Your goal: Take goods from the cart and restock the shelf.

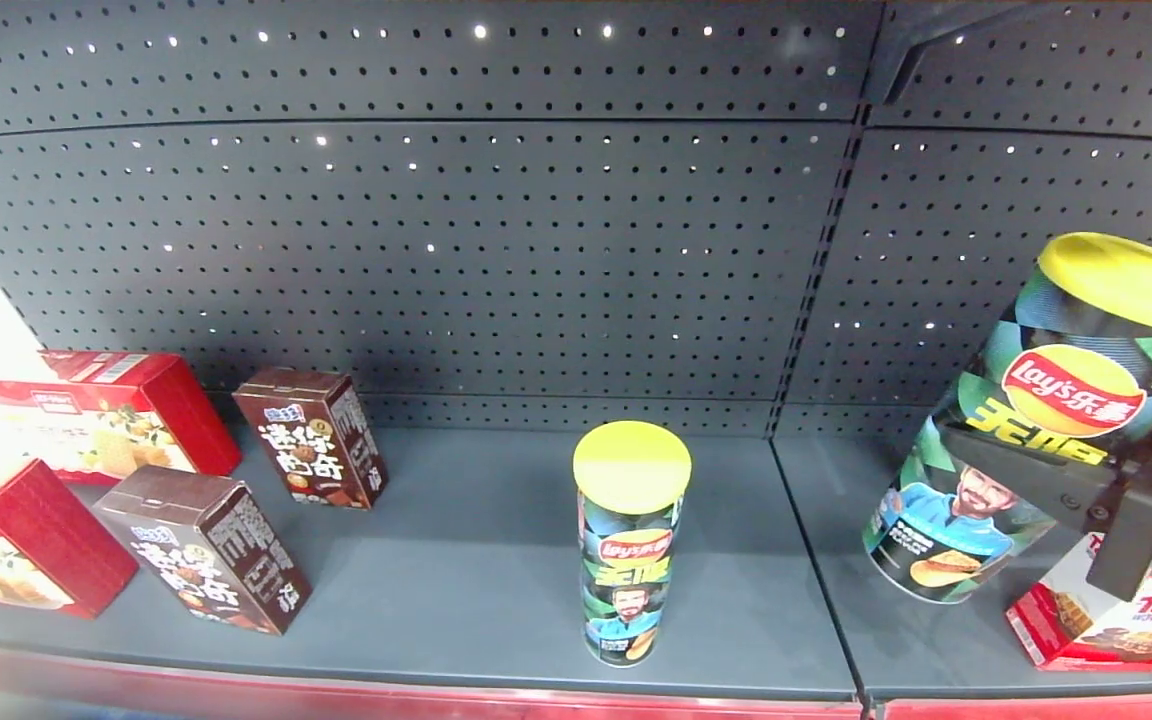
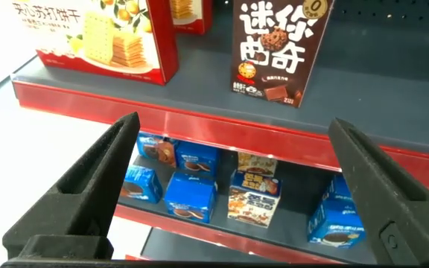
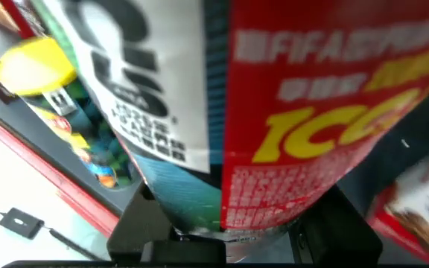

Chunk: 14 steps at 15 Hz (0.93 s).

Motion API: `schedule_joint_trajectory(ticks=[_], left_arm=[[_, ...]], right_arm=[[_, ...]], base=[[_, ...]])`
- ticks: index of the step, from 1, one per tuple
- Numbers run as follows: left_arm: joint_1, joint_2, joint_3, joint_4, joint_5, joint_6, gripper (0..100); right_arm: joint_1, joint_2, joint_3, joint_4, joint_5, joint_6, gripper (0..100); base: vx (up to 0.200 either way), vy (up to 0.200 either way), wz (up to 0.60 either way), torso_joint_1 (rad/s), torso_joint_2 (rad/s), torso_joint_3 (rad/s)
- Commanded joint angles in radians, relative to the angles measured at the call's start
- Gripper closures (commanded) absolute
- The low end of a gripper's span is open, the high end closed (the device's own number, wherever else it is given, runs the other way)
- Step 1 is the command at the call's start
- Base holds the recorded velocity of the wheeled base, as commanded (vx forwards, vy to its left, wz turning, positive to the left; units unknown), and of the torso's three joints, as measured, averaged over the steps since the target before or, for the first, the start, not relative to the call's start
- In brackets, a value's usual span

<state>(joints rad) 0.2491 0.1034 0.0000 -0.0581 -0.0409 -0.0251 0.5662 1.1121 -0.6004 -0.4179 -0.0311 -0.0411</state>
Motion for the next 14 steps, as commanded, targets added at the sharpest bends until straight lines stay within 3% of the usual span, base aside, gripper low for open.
schedule_joint_trajectory(ticks=[1, 5, 9, 14], left_arm=[[0.001, 0.002, 0.0, 0.0, 0.001, -0.004, 0], [0.001, 0.002, 0.0, 0.0, 0.001, -0.004, 0], [0.001, 0.002, 0.0, 0.0, 0.001, -0.004, 0], [0.001, 0.002, 0.0, 0.0, 0.001, -0.004, 0]], right_arm=[[-0.025, 0.141, 0.011, -0.104, 0.057, 0.0, 100], [-0.101, 0.267, -0.001, -0.256, 0.309, -0.005, 100], [-0.134, 0.354, -0.047, -0.269, 0.342, -0.002, 100], [-0.164, 0.495, -0.133, -0.381, 0.428, -0.005, 100]], base=[[0.0, 0.0, 0.0, 0.0, 0.0, 0.0], [0.0, 0.0, 0.0, 0.0, 0.0, 0.0], [0.0, 0.0, 0.0, 0.0, 0.0, 0.0], [0.0, 0.0, 0.0, 0.0, 0.0, 0.0]])
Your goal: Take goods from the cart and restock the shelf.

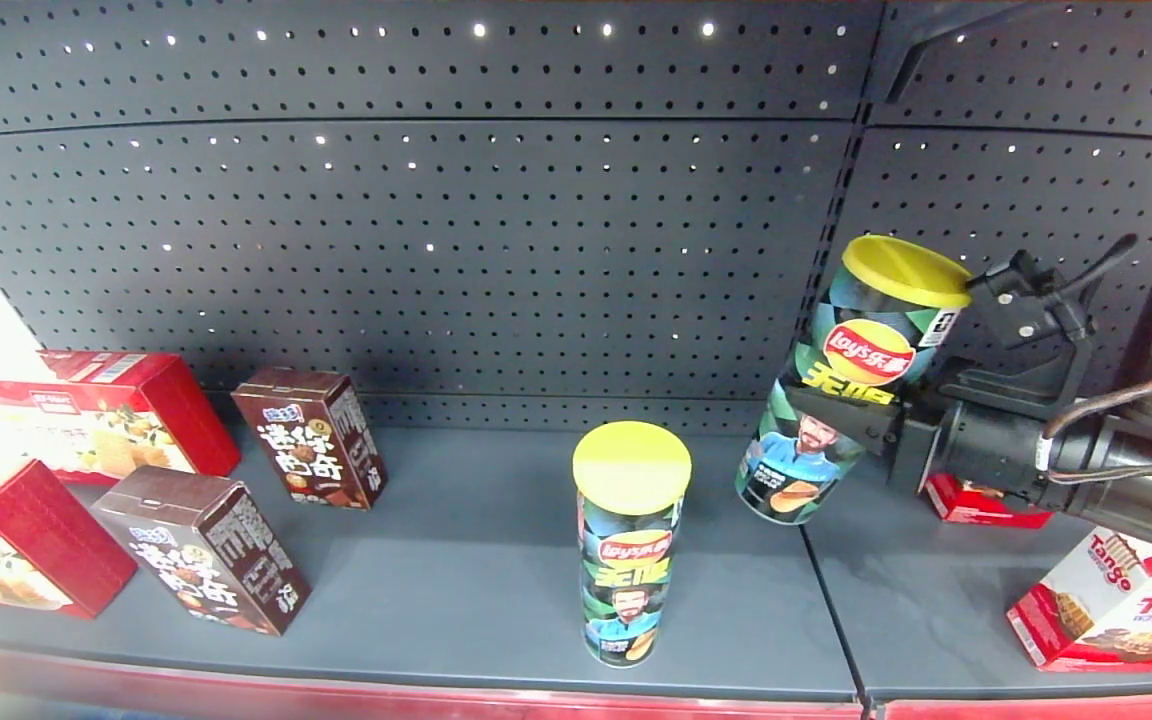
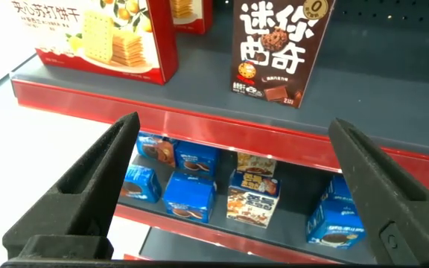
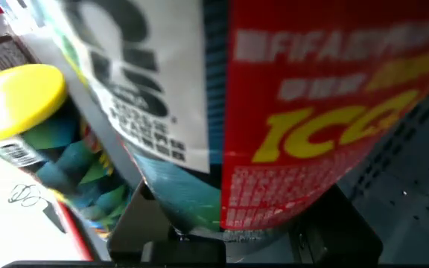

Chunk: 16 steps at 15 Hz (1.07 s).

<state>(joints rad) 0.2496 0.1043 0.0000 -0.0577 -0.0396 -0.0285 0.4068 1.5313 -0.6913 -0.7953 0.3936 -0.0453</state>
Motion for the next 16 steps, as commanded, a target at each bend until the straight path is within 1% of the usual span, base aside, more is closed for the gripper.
schedule_joint_trajectory(ticks=[1, 4, 7, 10, 13, 16], left_arm=[[0.0, 0.002, 0.0, -0.001, 0.0, -0.001, 0], [0.0, 0.002, 0.0, -0.001, 0.0, -0.001, 0], [0.0, 0.002, 0.0, -0.001, 0.0, -0.001, 0], [0.0, 0.002, 0.0, -0.001, 0.0, -0.001, 0], [0.0, 0.002, 0.0, -0.001, 0.0, -0.001, 0], [0.0, 0.002, 0.0, -0.001, 0.0, -0.001, 0]], right_arm=[[-0.005, 0.101, -0.063, -0.004, 0.004, -0.004, 100], [0.001, 0.181, -0.122, -0.004, 0.021, -0.007, 100], [0.007, 0.225, -0.149, -0.005, 0.031, -0.008, 100], [0.023, 0.297, -0.215, -0.005, 0.062, -0.03, 100], [0.058, 0.336, -0.238, -0.008, 0.064, -0.033, 100], [0.076, 0.382, -0.249, -0.058, 0.074, -0.033, 100]], base=[[0.0, 0.0, 0.0, 0.0, 0.0, 0.0], [0.0, 0.0, 0.0, 0.0, 0.0, 0.0], [0.0, 0.0, 0.0, 0.0, 0.0, 0.0], [0.0, 0.0, 0.0, 0.0, 0.0, 0.0], [0.0, 0.0, 0.0, 0.0, 0.0, 0.0], [0.0, 0.0, 0.0, 0.0, 0.0, 0.0]])
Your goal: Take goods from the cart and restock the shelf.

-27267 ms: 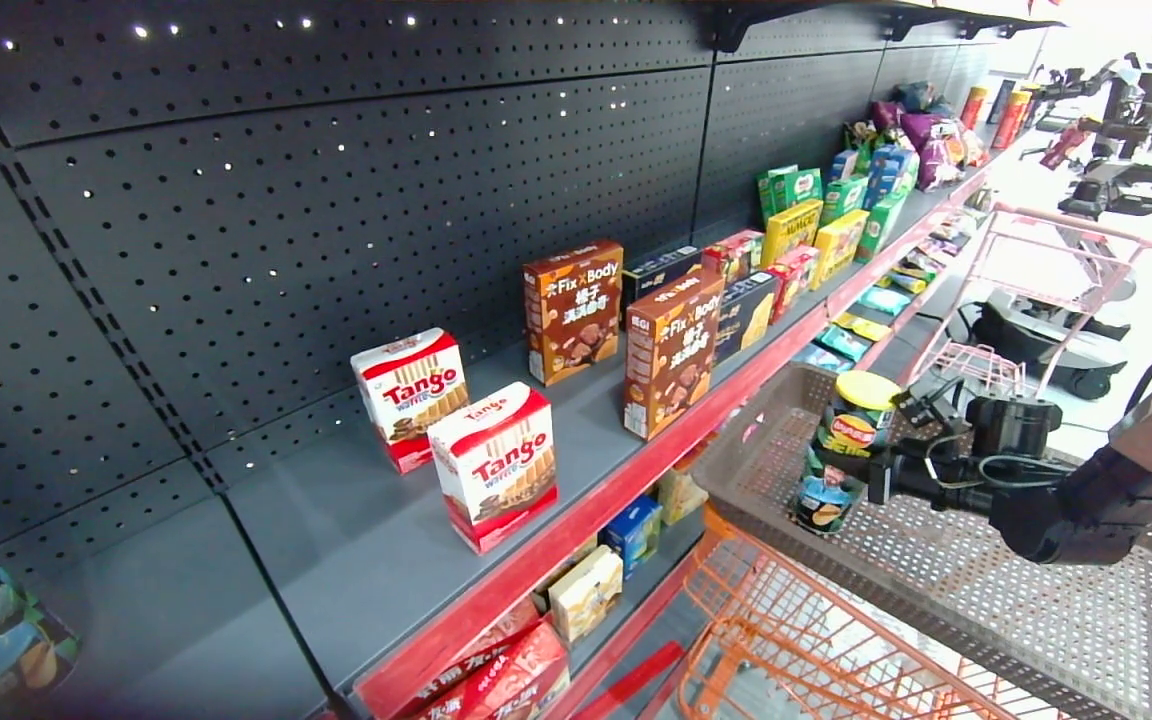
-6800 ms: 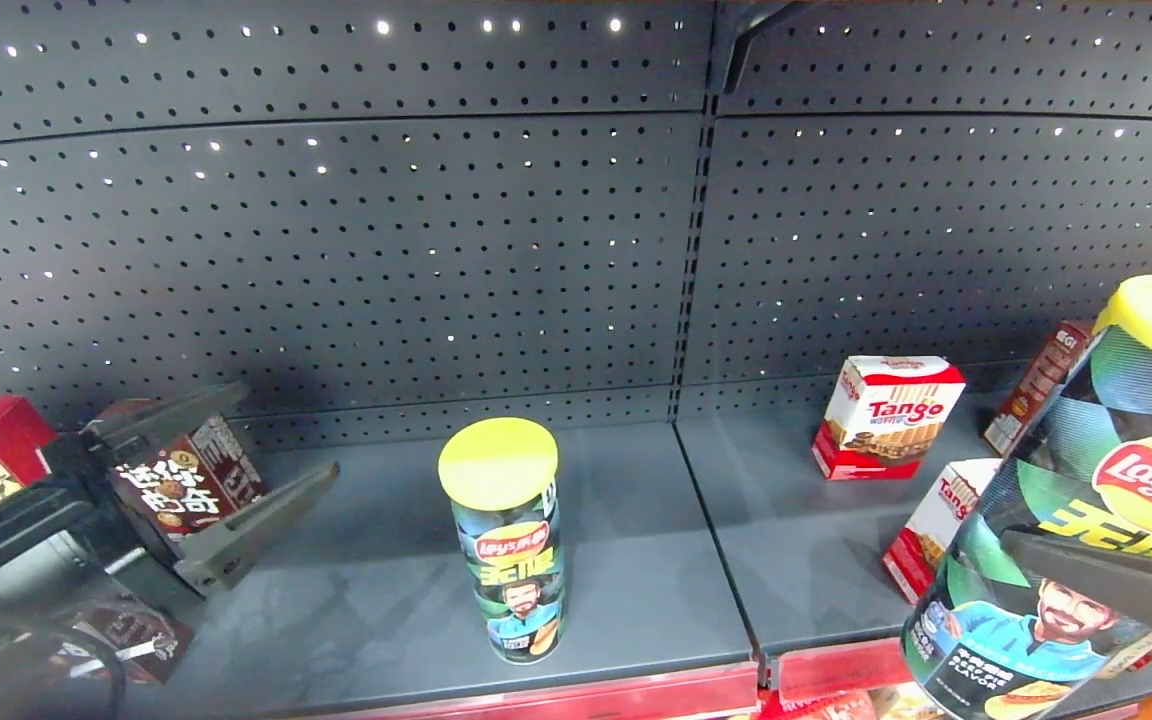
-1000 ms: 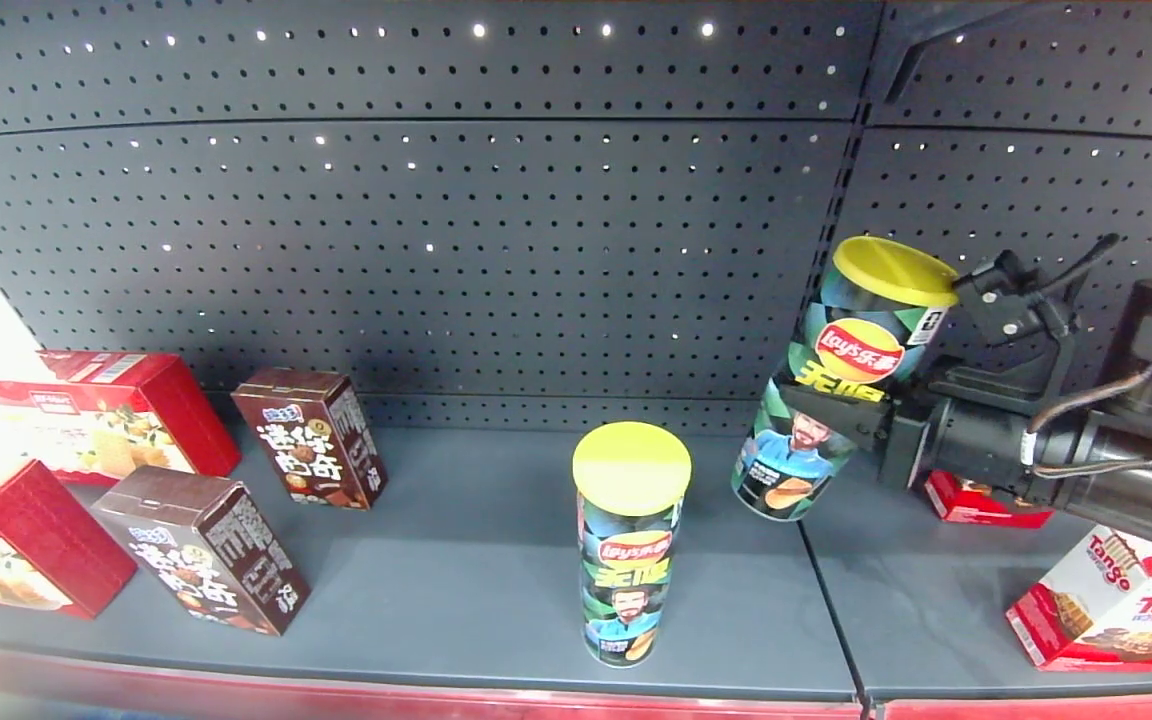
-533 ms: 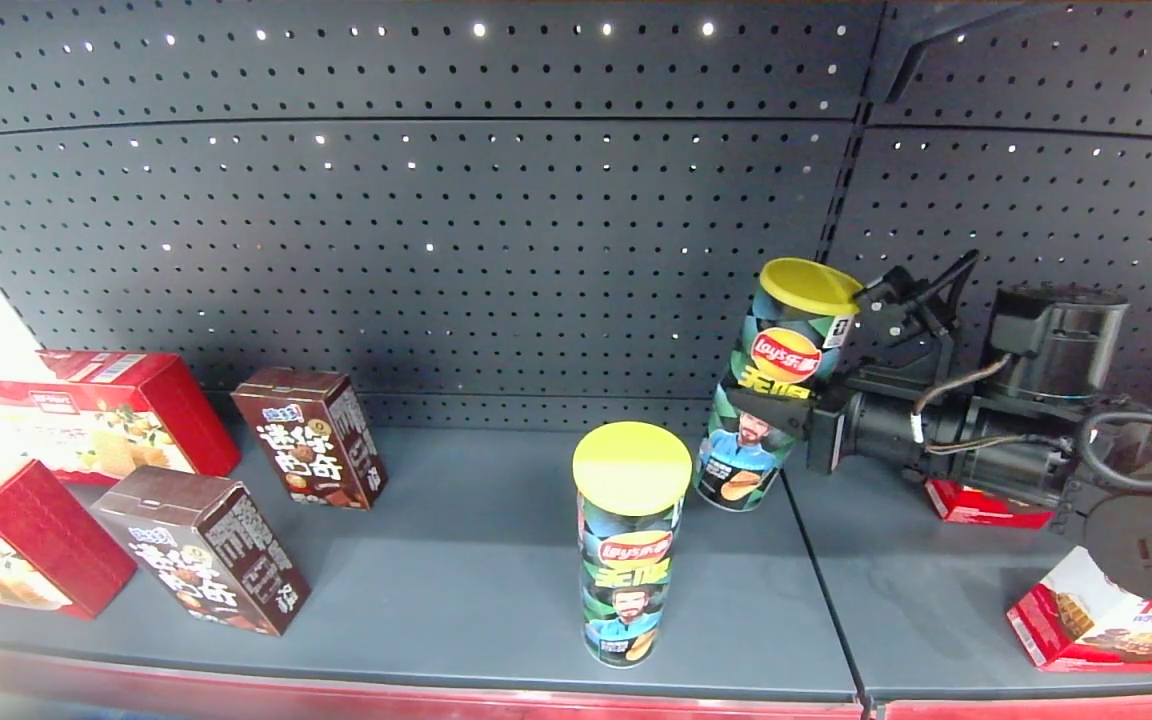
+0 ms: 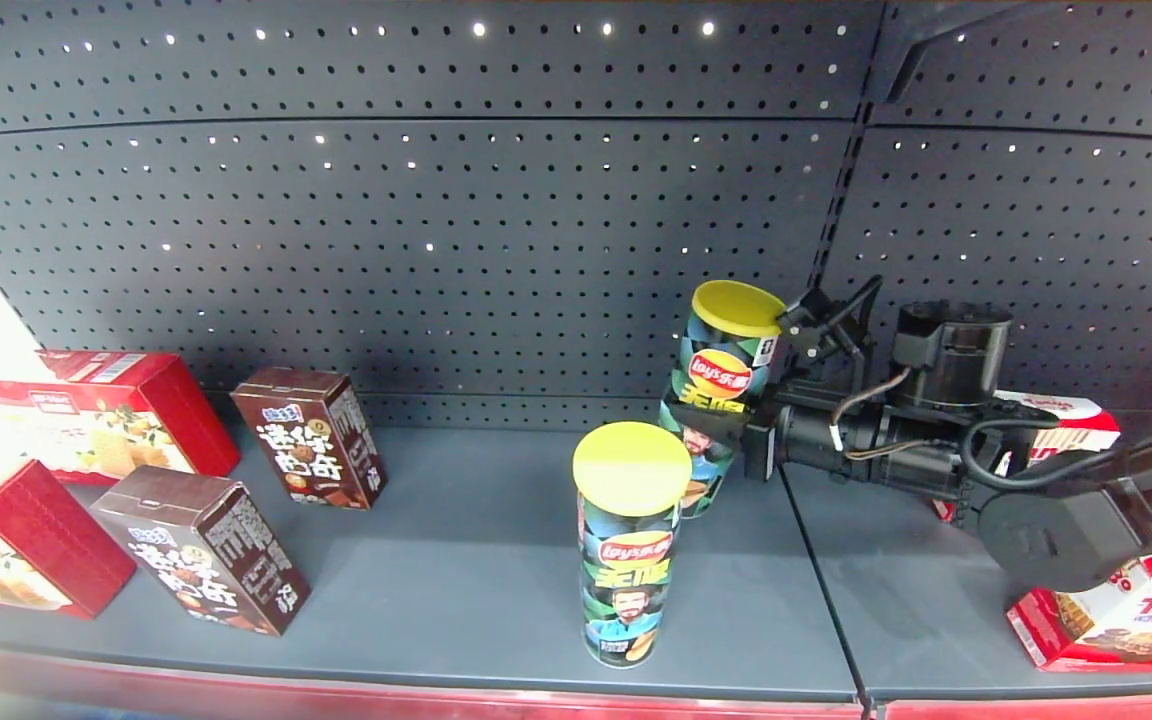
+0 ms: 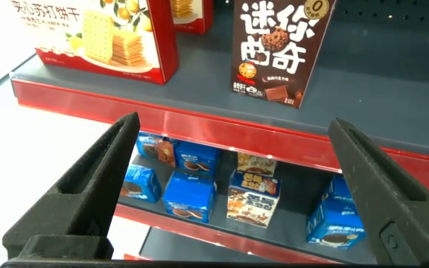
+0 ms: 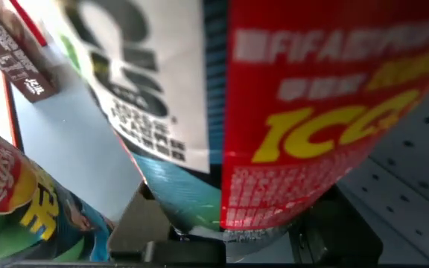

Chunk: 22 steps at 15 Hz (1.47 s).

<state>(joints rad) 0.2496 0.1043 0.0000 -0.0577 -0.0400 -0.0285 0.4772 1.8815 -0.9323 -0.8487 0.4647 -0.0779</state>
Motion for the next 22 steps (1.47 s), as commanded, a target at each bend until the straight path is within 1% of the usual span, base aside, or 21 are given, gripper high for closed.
schedule_joint_trajectory(ticks=[1, 6, 17, 20, 21, 22], left_arm=[[0.0, 0.002, 0.0, -0.001, 0.0, -0.001, 0], [0.0, 0.002, 0.0, -0.001, 0.0, -0.001, 0], [0.0, 0.002, 0.0, -0.001, 0.0, -0.001, 0], [0.0, 0.002, 0.0, -0.001, 0.0, -0.001, 0], [0.0, 0.002, 0.0, -0.001, 0.0, -0.001, 0], [0.0, 0.002, 0.0, -0.001, 0.0, -0.001, 0]], right_arm=[[0.003, 0.044, -0.016, -0.004, 0.003, 0.001, 100], [-0.019, 0.097, -0.051, -0.006, 0.003, 0.001, 100], [-0.008, 0.182, -0.149, -0.003, 0.003, 0.001, 100], [-0.006, 0.194, -0.157, -0.006, 0.003, 0.001, 100], [-0.009, 0.196, -0.157, -0.009, 0.003, 0.0, 0], [-0.011, 0.196, -0.157, -0.01, 0.003, 0.001, 0]], base=[[0.0, 0.0, 0.0, 0.0, 0.0, 0.0], [0.0, 0.0, 0.0, 0.0, 0.0, 0.0], [0.0, 0.0, 0.0, 0.0, 0.0, 0.0], [0.0, 0.0, 0.0, 0.0, 0.0, 0.0], [0.0, 0.0, 0.0, 0.0, 0.0, 0.0], [0.0, 0.0, 0.0, 0.0, 0.0, 0.0]])
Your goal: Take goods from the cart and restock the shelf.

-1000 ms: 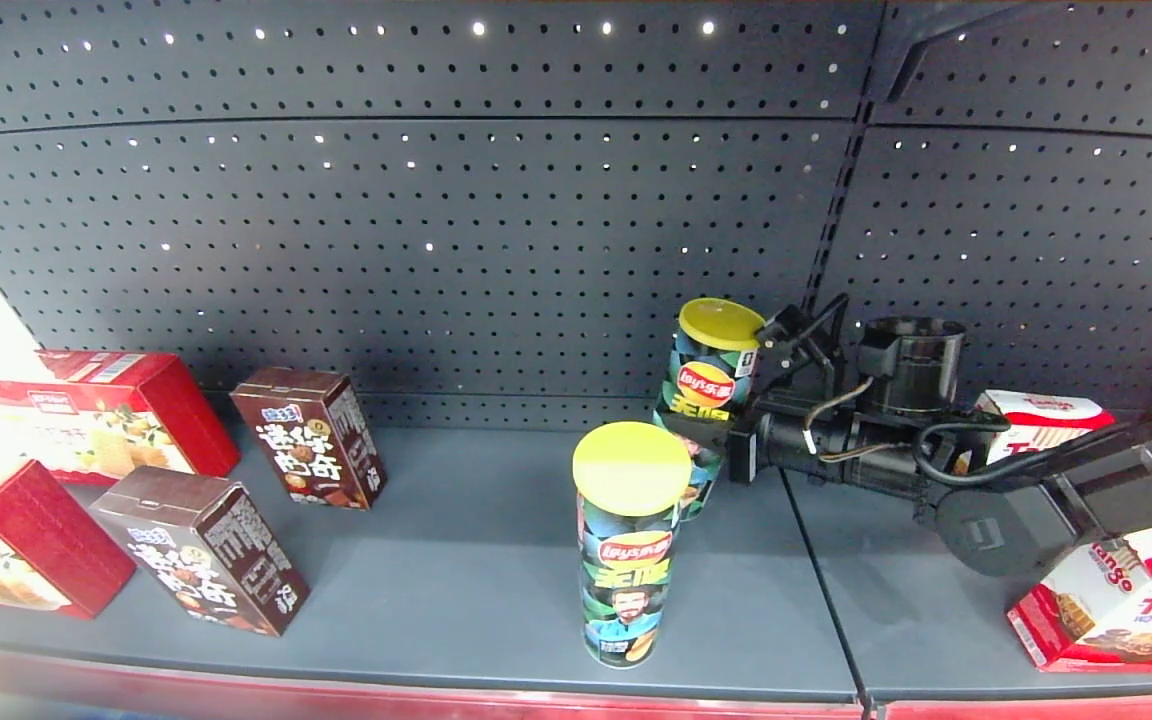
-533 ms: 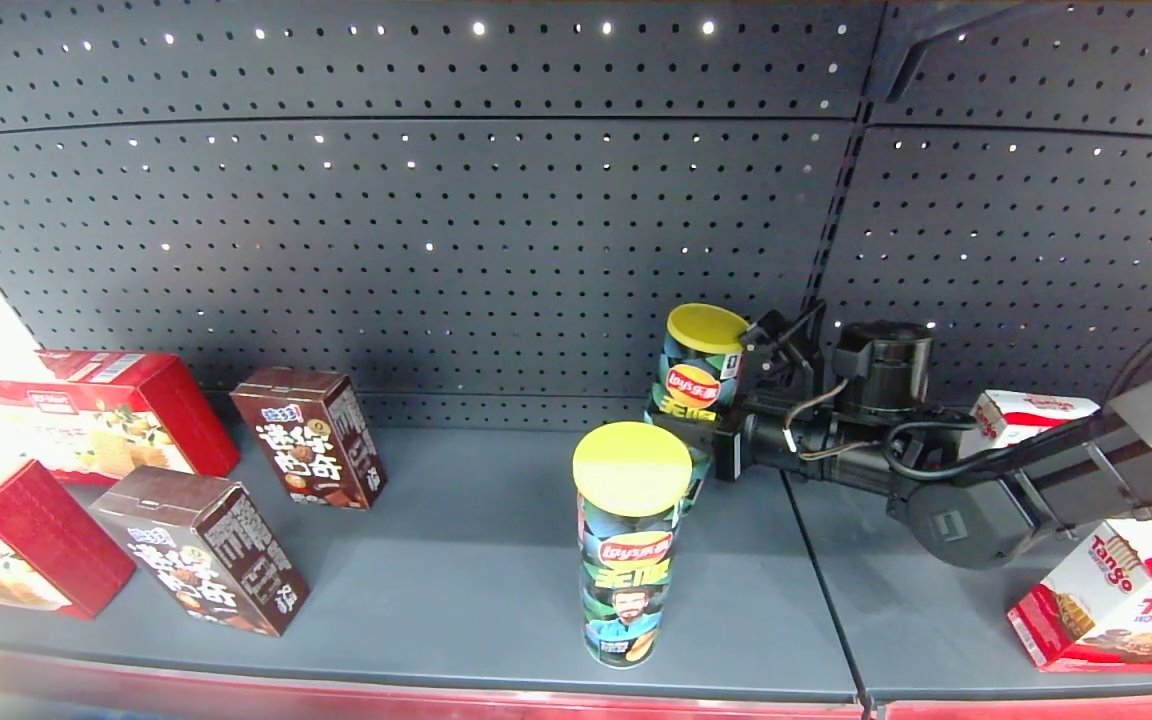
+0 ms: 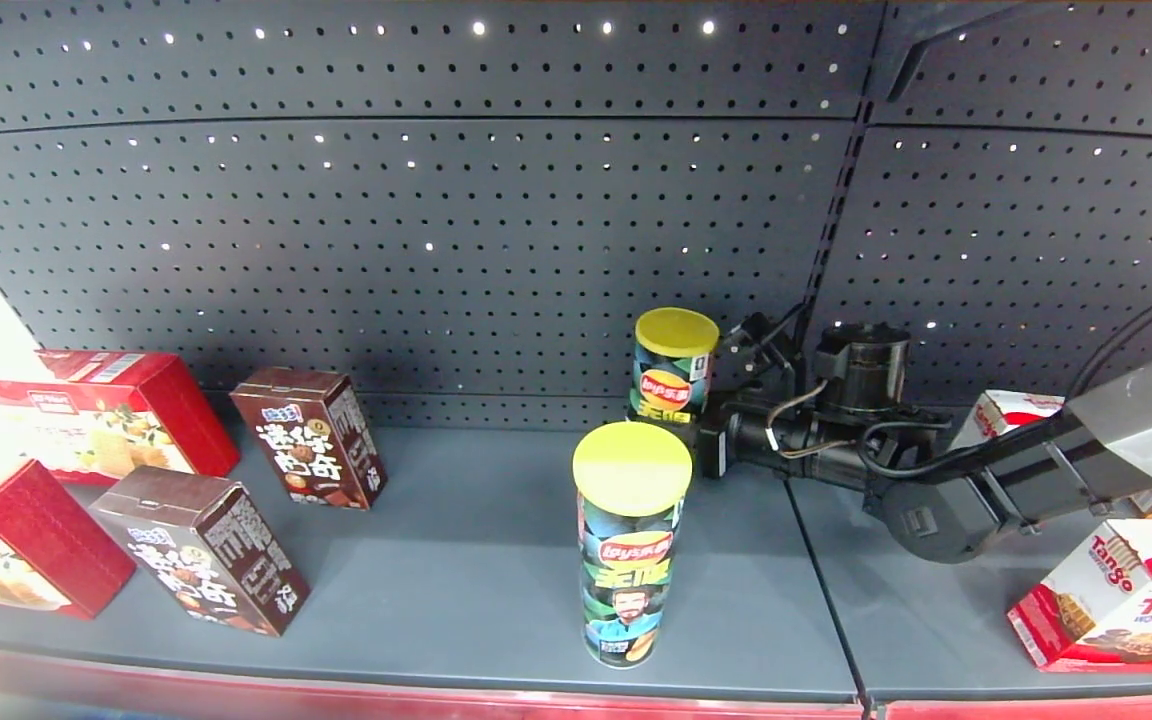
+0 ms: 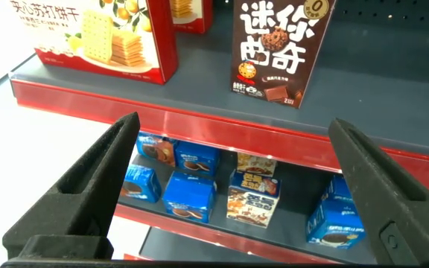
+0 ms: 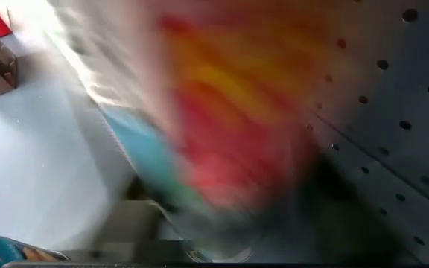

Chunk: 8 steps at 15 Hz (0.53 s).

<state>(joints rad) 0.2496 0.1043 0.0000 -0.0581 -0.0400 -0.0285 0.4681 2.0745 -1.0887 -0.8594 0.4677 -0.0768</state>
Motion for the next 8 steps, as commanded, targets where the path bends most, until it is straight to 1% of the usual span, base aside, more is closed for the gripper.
schedule_joint_trajectory(ticks=[1, 5, 8], left_arm=[[0.0, 0.002, 0.0, 0.0, 0.0, -0.001, 0], [0.0, 0.002, 0.0, 0.0, 0.0, -0.001, 0], [0.0, 0.002, 0.0, 0.0, 0.0, -0.001, 0]], right_arm=[[-0.002, 0.001, 0.003, -0.001, 0.0, -0.001, 0], [0.006, -0.011, 0.027, -0.009, -0.006, -0.001, 0], [0.004, -0.063, 0.11, -0.01, -0.009, -0.003, 0]], base=[[0.0, 0.0, 0.0, 0.0, 0.0, 0.0], [0.0, 0.0, 0.0, 0.0, 0.0, 0.0], [0.0, 0.0, 0.0, 0.0, 0.0, 0.0]])
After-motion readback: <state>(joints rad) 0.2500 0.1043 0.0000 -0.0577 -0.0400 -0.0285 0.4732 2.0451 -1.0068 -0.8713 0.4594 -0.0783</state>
